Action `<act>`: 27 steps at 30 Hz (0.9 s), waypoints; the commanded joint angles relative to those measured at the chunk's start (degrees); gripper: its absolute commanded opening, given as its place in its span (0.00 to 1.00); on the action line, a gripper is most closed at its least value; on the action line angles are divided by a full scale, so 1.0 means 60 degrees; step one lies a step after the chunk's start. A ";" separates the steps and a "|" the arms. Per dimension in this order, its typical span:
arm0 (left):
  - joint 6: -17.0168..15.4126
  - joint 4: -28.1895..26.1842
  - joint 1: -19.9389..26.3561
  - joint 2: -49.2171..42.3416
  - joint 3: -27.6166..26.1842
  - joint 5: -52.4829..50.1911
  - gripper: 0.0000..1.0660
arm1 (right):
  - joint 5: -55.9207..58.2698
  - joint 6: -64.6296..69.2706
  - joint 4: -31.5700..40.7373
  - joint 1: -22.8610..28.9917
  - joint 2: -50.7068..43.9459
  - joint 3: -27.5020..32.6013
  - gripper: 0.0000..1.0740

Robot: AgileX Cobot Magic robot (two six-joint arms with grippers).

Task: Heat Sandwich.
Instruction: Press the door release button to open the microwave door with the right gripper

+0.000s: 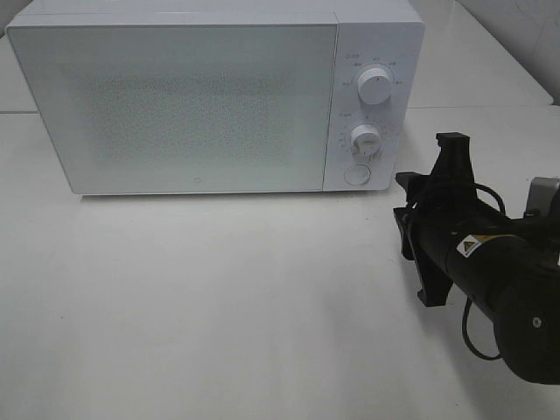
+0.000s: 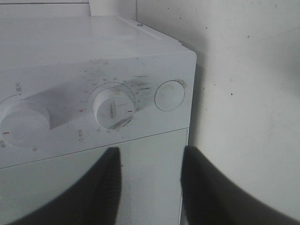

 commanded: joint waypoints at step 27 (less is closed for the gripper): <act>-0.0048 -0.0038 0.0029 -0.0067 0.0048 -0.0095 0.94 | 0.1346 -0.0477 0.0010 -0.0401 0.0105 -0.0697 0.00</act>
